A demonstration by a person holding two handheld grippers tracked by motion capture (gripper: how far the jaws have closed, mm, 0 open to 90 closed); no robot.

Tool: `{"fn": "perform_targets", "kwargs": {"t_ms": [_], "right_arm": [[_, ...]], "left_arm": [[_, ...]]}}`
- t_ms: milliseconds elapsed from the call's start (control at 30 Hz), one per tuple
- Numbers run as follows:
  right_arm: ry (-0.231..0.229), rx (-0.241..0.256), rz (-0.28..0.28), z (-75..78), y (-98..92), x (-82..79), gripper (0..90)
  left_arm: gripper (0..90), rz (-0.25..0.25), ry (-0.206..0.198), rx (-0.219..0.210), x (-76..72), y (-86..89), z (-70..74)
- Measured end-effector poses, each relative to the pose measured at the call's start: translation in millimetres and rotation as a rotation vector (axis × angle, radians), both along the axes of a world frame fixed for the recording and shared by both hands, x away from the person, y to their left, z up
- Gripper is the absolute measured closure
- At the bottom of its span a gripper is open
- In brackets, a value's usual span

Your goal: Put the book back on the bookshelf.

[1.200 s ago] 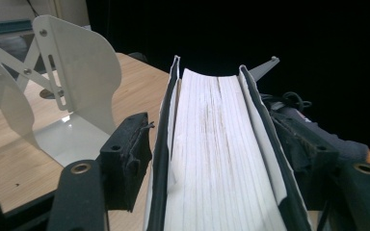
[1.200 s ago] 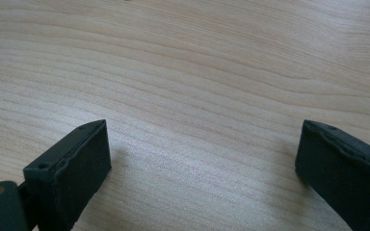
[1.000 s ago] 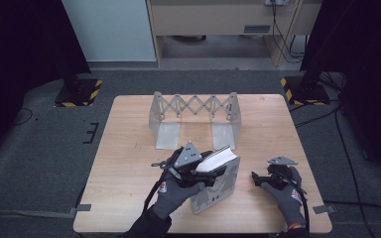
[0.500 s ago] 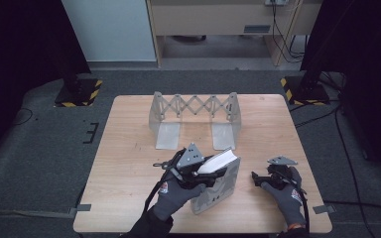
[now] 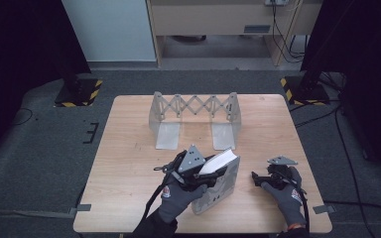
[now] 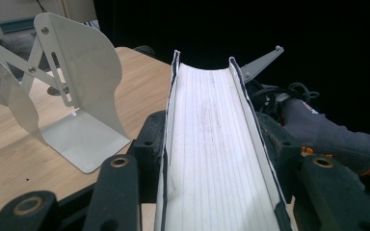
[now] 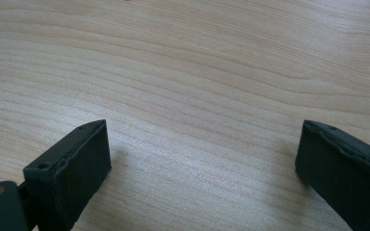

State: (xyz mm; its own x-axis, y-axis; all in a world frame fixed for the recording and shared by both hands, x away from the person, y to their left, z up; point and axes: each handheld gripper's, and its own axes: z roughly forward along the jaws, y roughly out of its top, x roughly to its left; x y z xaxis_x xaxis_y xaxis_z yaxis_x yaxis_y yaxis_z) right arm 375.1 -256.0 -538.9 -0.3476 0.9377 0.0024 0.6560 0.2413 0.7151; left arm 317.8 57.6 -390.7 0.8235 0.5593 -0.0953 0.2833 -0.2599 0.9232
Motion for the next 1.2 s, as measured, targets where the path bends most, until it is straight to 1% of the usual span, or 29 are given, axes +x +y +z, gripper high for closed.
{"fn": "perform_targets", "kwargs": {"t_ms": [133, 233, 333, 400, 500, 667, 833, 1033, 1133, 1200], "right_arm": [[0.0, 0.0, 0.0, 0.0, 0.0, 0.0, 5.5], [-0.001, -0.001, 0.001, 0.0, -0.1, 0.0, 5.5], [-0.001, -0.001, 0.001, 0.0, -0.1, 0.1, 5.5], [-0.001, -0.001, 0.001, 0.0, -0.1, 0.1, 5.5], [0.002, -0.001, 0.002, 0.1, -0.1, -0.1, 5.5], [0.002, -0.001, 0.002, 0.0, -0.2, -0.1, 5.5], [0.002, -0.002, 0.004, 0.1, -0.2, -0.1, 5.5], [0.002, -0.001, 0.002, 0.1, -0.2, -0.1, 5.5], [0.002, -0.001, 0.003, 0.1, -0.2, -0.1, 5.5], [0.002, -0.001, 0.002, 0.0, -0.1, -0.1, 5.5]], "left_arm": [[52.3, 0.01, 0.014, 0.002, 2.3, 1.1, 2.5], [52.3, 0.025, 0.021, -0.013, 3.2, 5.5, 7.5], [52.3, 0.047, 0.018, -0.044, 3.7, 15.6, 16.4], [52.2, 0.068, 0.009, -0.061, 4.0, 24.8, 22.8], [52.2, 0.1, -0.002, -0.059, 4.8, 37.7, 29.1], [52.2, 0.175, -0.009, -0.046, 9.3, 64.0, 33.7], [52.3, 0.258, -0.003, -0.033, 16.3, 92.1, 37.2], [52.3, 0.371, -0.01, -0.057, 26.5, 123.7, 43.4], [52.2, 0.415, -0.007, -0.059, 34.1, 133.6, 45.3], [52.2, 0.441, -0.01, -0.045, 39.8, 137.7, 46.5]]}}
